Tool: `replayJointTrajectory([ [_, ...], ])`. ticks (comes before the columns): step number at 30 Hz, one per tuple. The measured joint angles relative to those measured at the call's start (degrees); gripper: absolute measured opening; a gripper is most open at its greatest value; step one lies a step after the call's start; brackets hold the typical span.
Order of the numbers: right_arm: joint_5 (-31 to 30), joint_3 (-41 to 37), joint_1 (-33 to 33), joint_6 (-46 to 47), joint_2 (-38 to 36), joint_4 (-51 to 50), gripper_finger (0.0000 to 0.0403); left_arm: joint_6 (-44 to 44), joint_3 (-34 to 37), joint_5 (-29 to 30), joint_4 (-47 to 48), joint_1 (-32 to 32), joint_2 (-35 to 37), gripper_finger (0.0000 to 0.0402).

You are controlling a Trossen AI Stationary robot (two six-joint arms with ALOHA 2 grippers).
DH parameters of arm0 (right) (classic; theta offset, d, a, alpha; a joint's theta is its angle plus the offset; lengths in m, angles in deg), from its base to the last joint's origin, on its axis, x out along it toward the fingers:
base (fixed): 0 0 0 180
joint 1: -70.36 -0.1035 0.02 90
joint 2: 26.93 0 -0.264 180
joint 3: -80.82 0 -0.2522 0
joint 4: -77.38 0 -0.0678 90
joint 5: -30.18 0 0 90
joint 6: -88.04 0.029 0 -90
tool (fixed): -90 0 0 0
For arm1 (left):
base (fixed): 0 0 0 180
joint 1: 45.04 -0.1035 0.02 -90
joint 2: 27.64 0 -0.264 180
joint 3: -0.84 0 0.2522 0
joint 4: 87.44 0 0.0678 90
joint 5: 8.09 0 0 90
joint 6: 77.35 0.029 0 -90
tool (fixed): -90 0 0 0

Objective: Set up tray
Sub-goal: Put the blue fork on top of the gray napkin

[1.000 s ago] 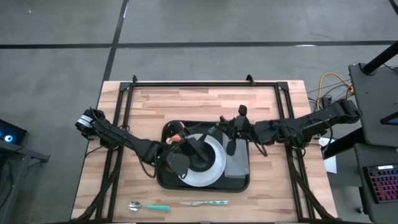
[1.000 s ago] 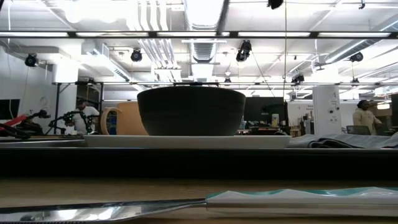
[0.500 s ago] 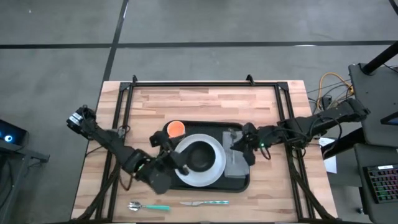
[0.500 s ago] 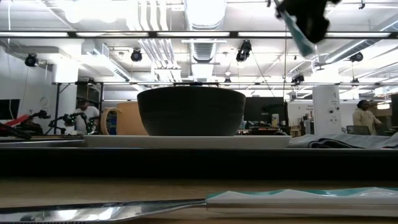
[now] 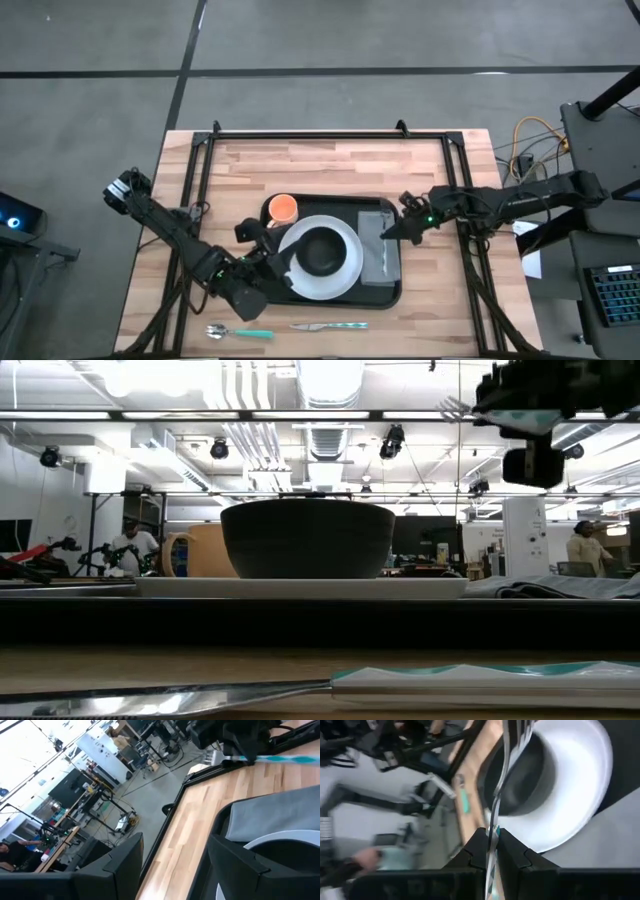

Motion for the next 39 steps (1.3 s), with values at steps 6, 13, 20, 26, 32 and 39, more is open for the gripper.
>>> replayJointTrajectory([
  [6,3.93,-5.30,1.90,5.76,2.38,5.69,0.0012,-0.84,0.75,0.00,-0.04,0.00,0.31,0.0204],
  [13,4.08,-9.95,3.45,13.18,6.59,14.38,0.0012,-1.04,0.27,-0.02,-0.05,0.00,0.33,0.0204],
  [20,3.18,-10.96,3.41,16.28,10.90,15.12,0.0012,-1.45,0.29,-0.02,-0.05,0.00,0.33,0.0204],
  [26,4.12,-10.19,3.41,17.30,15.97,17.10,0.0012,-1.46,0.29,-0.03,-0.05,0.00,0.33,0.0204],
  [32,7.27,-8.59,3.47,19.61,21.90,17.59,0.0012,-1.48,0.29,-0.04,-0.05,0.00,0.33,0.0204],
  [39,10.57,-8.24,3.84,22.91,29.38,24.77,0.0012,-1.50,0.31,-0.06,-0.07,0.00,0.33,0.0204],
])
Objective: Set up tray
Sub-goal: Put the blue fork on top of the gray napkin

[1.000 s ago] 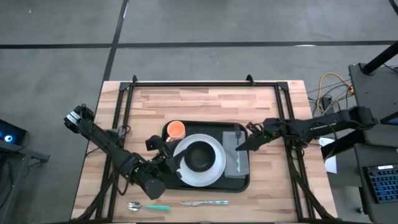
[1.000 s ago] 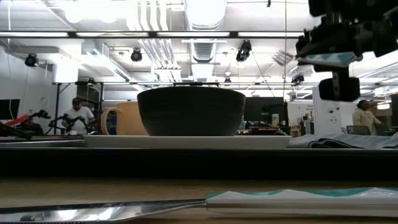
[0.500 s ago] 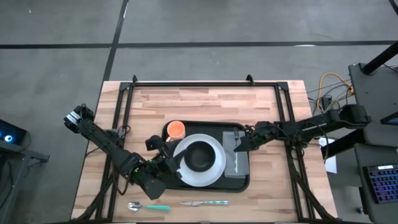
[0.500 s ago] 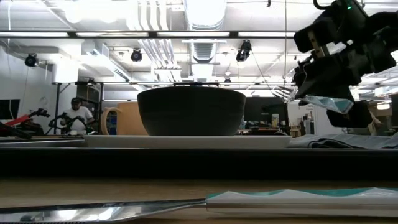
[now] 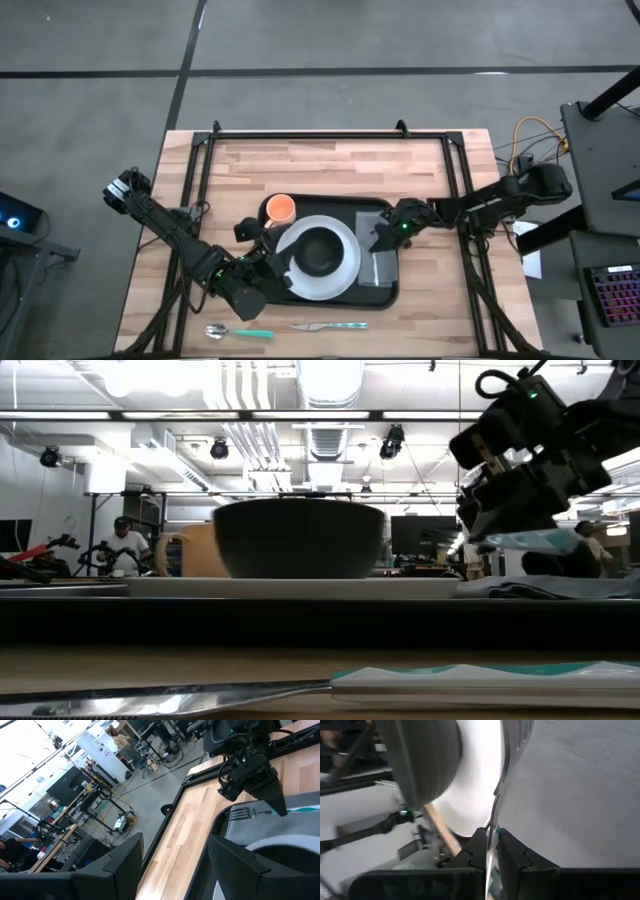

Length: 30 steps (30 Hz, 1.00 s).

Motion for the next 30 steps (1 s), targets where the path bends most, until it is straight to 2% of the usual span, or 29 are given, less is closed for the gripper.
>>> replayJointTrajectory([
  [4,1.53,0.14,0.99,1.64,3.85,4.19,0.0012,-0.44,0.00,-0.02,-0.02,0.00,0.00,0.0204],
  [14,2.31,2.20,1.83,1.72,7.45,4.41,0.0016,-0.71,0.02,-0.40,-0.46,0.00,0.00,0.0204],
  [23,2.78,2.40,1.78,1.18,7.50,4.33,0.0094,-0.66,-0.09,-0.63,-0.44,0.00,0.00,0.0204],
  [30,6.43,2.43,1.78,1.23,7.39,4.39,0.0120,-0.63,-0.09,-0.90,-0.44,0.02,0.00,0.0204],
])
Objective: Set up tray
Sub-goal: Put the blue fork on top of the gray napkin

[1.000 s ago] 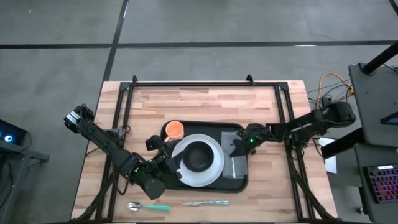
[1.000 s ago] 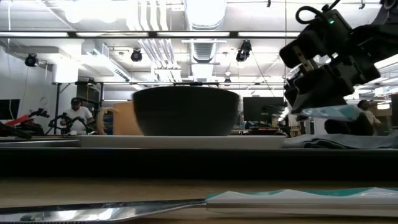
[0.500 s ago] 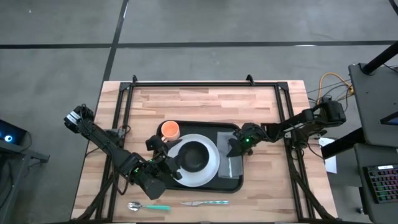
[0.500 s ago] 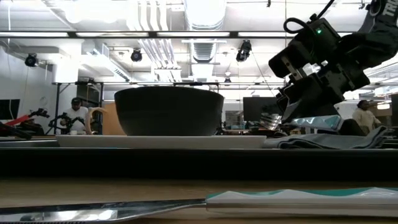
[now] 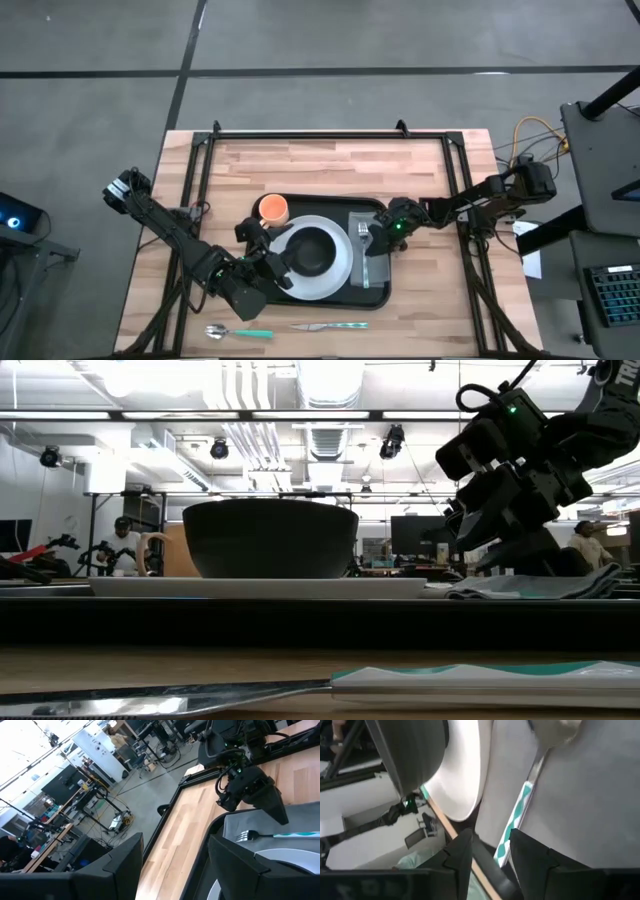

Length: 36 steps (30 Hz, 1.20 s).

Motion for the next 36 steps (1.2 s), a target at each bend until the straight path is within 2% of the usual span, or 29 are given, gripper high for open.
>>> replayJointTrajectory([
  [4,0.13,1.11,-0.47,0.00,-1.11,-0.04,0.0125,0.02,-0.04,0.00,0.00,0.00,0.00,0.0204],
  [9,-2.84,2.51,-2.11,0.68,-2.30,-1.38,0.0117,0.02,-0.04,0.02,0.03,-0.01,0.00,0.0204],
  [12,-7.01,4.74,-4.49,-1.11,-4.48,-9.50,0.0108,0.02,-0.02,0.02,0.02,-0.02,0.00,0.0204],
  [15,-11.70,9.73,-6.71,-6.22,-7.78,-24.57,0.0096,-0.04,-0.02,0.02,0.02,0.01,0.00,0.0204],
  [17,-18.59,13.82,-8.60,-9.69,-9.68,-35.22,0.0089,-0.48,0.00,0.04,0.03,-0.01,0.00,0.0204],
  [20,-36.84,19.91,-13.69,-12.56,-11.70,-44.84,0.0084,-0.77,0.00,0.04,0.02,0.01,0.00,0.0204],
  [23,-54.00,23.88,-19.10,-11.87,-11.44,-46.56,0.0084,-1.04,0.00,0.33,0.05,0.01,0.00,0.0204],
  [25,-58.82,26.03,-20.57,-11.87,-10.30,-46.49,0.0086,-2.10,-0.63,1.14,0.22,-0.02,0.00,0.0204],
  [27,-58.50,27.79,-20.41,-10.78,-8.77,-47.46,0.0086,-3.22,-1.40,1.76,0.07,0.03,0.18,0.0204],
  [31,-54.10,31.03,-19.82,-6.92,-3.33,-52.06,0.0086,-3.61,-2.36,1.84,-0.01,0.39,0.74,0.0204],
  [36,-54.08,35.45,-19.89,-2.78,3.95,-58.95,0.0086,-2.09,-2.67,1.81,0.27,0.97,1.12,0.0204],
])
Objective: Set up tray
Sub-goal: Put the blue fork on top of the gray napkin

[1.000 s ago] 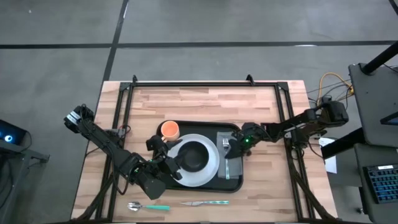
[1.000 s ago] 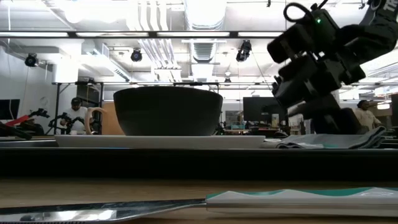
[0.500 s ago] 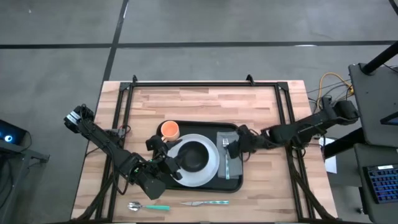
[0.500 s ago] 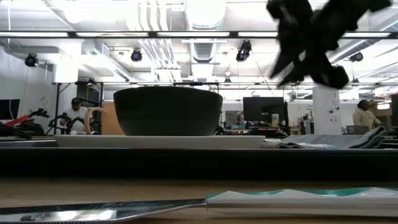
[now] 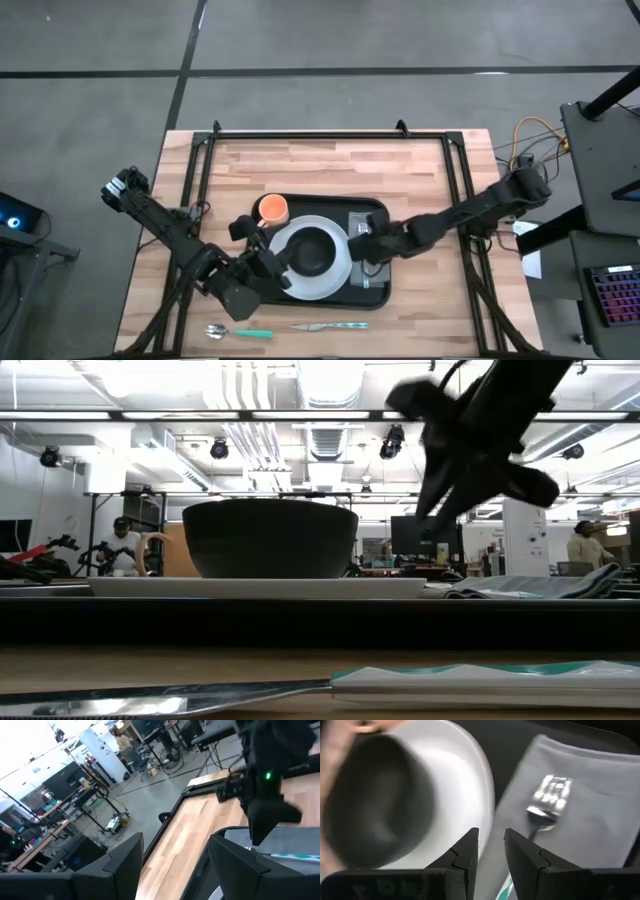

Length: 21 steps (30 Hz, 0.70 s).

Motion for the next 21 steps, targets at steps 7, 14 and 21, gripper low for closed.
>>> replayJointTrajectory([
  [7,2.82,4.71,0.12,8.14,7.77,-8.55,0.0086,1.34,0.02,-0.08,2.36,1.08,0.09,0.0204],
  [14,3.62,4.08,0.27,12.68,8.29,-8.45,0.0086,1.30,0.05,-0.15,3.67,2.30,0.26,0.0204],
  [21,5.47,1.82,0.42,14.16,8.20,-5.27,0.0086,1.29,0.07,-0.20,3.67,3.24,0.28,0.0204],
])
